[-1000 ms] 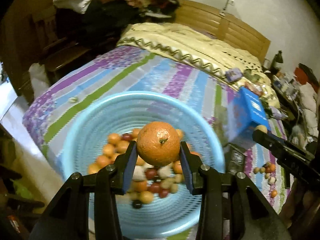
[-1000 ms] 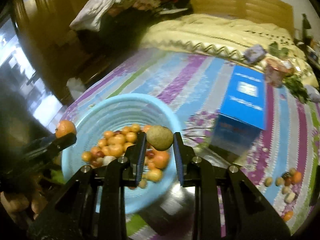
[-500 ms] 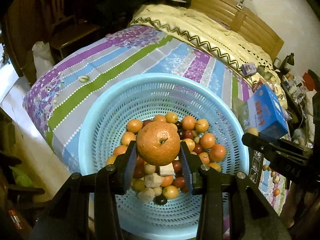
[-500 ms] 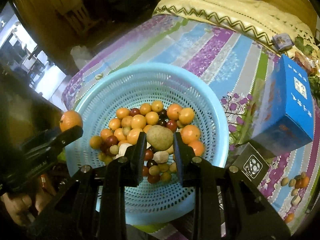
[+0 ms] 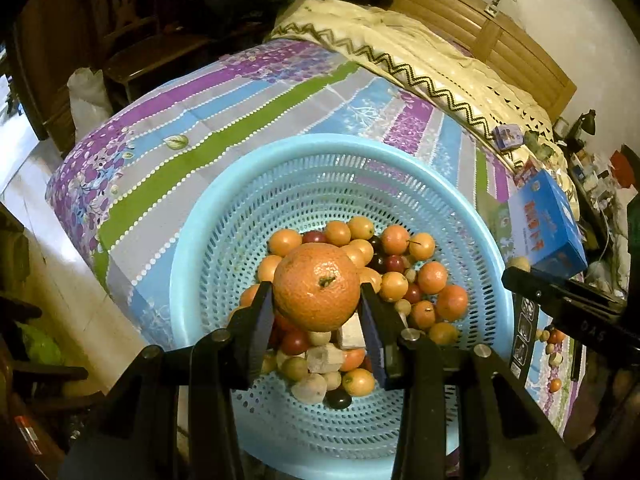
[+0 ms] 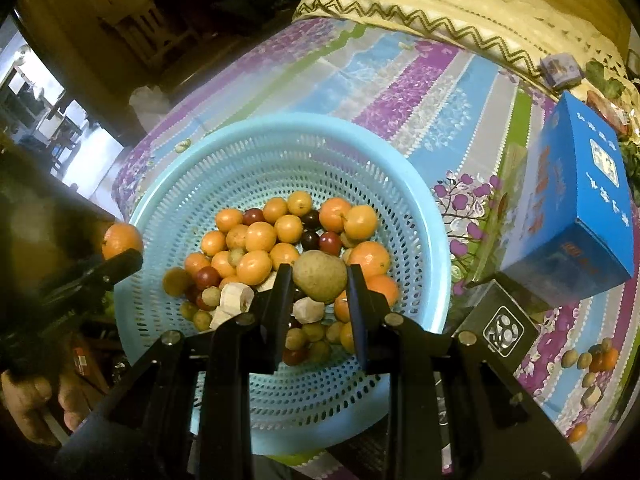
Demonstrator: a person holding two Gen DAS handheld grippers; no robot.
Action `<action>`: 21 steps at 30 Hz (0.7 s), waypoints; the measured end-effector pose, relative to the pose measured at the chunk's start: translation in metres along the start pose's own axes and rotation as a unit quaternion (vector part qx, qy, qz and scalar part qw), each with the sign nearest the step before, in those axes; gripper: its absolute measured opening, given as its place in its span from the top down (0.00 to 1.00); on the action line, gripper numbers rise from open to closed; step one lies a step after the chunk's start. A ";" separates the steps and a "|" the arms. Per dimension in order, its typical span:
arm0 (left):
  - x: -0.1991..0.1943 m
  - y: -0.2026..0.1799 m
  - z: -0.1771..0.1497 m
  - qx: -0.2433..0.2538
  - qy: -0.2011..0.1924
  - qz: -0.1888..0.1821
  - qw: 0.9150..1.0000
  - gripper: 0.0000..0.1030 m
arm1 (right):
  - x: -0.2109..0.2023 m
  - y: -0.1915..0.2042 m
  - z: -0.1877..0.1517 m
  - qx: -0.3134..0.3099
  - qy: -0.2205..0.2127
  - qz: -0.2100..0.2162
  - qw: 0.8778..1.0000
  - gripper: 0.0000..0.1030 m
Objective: Organize fruits
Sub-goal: 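Open both tools to drop the orange and brown fruit into the basket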
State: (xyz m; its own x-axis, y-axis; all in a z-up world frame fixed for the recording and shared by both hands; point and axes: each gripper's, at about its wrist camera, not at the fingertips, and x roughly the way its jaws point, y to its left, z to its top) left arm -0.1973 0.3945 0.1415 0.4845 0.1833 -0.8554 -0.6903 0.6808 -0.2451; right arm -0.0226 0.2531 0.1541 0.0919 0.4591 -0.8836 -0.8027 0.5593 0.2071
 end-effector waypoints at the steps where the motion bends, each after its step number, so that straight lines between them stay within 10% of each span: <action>1: 0.001 0.000 0.000 0.001 0.001 0.000 1.000 0.58 | 0.000 0.000 0.000 0.000 0.000 0.001 1.000 0.73; 21: 0.007 -0.001 0.001 -0.003 0.003 0.005 1.000 0.58 | 0.003 0.003 0.002 0.001 0.008 0.001 1.000 0.73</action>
State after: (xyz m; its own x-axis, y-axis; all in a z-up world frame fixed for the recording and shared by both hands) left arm -0.1926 0.3955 0.1367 0.4749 0.1852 -0.8603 -0.6981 0.6745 -0.2401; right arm -0.0235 0.2571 0.1530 0.0806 0.4497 -0.8895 -0.8021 0.5591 0.2100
